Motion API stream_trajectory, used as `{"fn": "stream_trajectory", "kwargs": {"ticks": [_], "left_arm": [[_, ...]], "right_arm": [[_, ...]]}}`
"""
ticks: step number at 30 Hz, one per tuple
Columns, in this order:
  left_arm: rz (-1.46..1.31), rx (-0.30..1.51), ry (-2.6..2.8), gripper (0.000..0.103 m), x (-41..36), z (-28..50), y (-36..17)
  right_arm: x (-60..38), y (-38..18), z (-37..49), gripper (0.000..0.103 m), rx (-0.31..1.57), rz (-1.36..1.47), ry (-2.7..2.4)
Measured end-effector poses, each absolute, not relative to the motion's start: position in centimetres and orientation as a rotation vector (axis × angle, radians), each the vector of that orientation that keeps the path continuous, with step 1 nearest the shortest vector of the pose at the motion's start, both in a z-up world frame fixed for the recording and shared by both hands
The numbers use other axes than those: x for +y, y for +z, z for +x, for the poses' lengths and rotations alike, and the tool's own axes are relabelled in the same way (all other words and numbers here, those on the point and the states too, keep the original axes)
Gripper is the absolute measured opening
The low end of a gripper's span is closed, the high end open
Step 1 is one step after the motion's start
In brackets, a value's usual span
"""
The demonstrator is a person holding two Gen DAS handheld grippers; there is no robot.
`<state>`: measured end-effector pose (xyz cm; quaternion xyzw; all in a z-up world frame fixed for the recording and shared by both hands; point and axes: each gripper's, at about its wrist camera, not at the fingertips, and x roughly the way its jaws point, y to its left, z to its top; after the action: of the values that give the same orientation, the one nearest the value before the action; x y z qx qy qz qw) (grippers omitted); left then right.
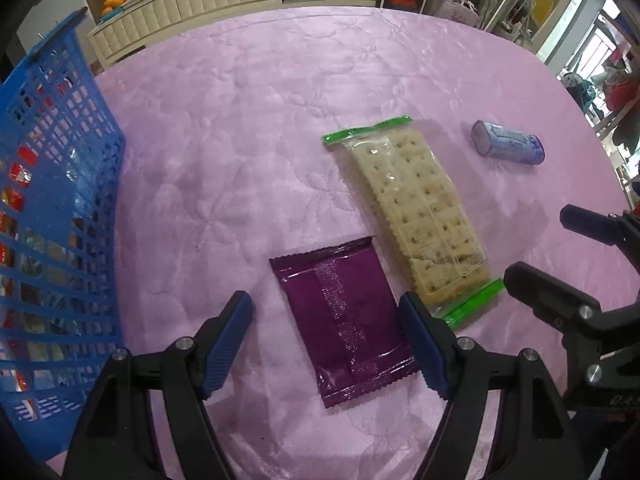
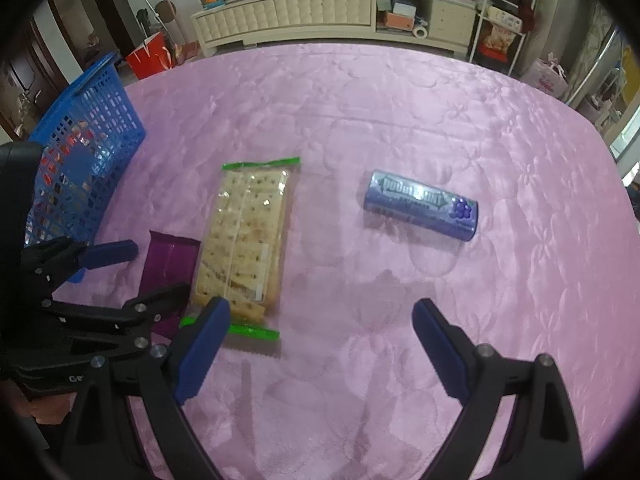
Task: Organize snacks
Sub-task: 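Grasp the purple packet with the left gripper while the right gripper grasps the cracker pack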
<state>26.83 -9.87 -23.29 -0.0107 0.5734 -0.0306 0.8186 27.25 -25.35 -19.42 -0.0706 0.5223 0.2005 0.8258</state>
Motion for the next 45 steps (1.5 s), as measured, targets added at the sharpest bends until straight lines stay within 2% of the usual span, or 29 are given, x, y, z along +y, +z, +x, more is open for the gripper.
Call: {"fn": "stream_trajectory", "kwargs": {"ticks": [4, 6, 7, 8, 21, 26, 45], "left_arm": [[-0.009, 1.220, -0.054, 0.072, -10.1, 26.6, -23.4], [-0.009, 1.218, -0.046, 0.060, -10.0, 26.6, -23.2], [-0.012, 1.214, -0.057, 0.050, -9.9, 26.5, -23.0], [-0.014, 1.214, -0.067, 0.048, -9.9, 26.6, -23.0], [-0.046, 1.153, -0.046, 0.046, -7.6, 25.7, -21.5], [-0.007, 1.104, -0.031, 0.046, -7.9, 25.5, -20.5], [0.009, 1.152, 0.037, 0.046, -6.9, 26.2, -22.2]], "right_arm": [[-25.5, -19.7, 27.2, 0.095, 1.120, -0.152, 0.413], [-25.4, -19.6, 27.1, 0.095, 1.122, -0.147, 0.415], [-25.4, -19.6, 27.2, 0.095, 1.123, -0.147, 0.414], [-25.3, -19.6, 27.2, 0.095, 1.122, -0.147, 0.414], [-22.9, -20.2, 27.9, 0.095, 1.134, -0.140, 0.432], [-21.6, -20.4, 27.9, 0.081, 1.148, -0.132, 0.490], [-17.6, -21.8, 28.7, 0.082, 1.139, -0.259, 0.503]]}}
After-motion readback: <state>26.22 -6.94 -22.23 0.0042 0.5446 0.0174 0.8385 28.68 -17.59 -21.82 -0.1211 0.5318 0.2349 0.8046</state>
